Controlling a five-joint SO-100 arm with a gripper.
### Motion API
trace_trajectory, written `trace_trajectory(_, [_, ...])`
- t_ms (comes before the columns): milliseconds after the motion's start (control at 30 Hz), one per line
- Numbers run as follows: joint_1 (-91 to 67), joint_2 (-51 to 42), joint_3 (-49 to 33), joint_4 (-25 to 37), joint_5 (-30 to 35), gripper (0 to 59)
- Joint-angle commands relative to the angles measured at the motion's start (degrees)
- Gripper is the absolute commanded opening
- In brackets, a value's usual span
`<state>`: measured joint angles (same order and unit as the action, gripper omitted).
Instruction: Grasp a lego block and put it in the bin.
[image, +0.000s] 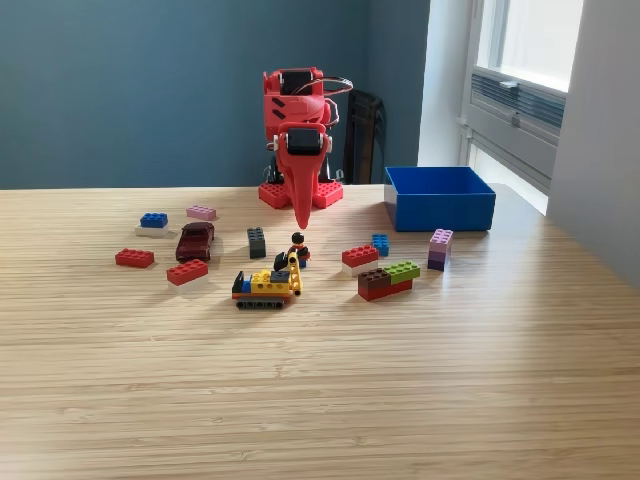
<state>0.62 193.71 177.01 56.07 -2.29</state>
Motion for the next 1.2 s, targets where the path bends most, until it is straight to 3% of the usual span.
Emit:
trace_trajectory(33, [0.4,0.4,-0.8,-1.1,0.9,0.2])
trace_trajectory(333, [0.4,0.1,-9.1,1.5,1.3,1.7])
trace_trajectory(467, [0.3,-3.3,-15.4,3.7,4.3,5.8])
trace_trajectory(733, [0.4,-26.0,-38.6,11.2,10.0,10.1])
trace_trajectory(900, [1.9,-39.5,-53.4,18.3,17.5,13.2])
trace_trajectory(1067, [6.2,-49.8,-64.1,23.2,25.0,15.3])
trace_trajectory(1200, [10.4,-56.8,-69.2,25.8,27.0,18.9])
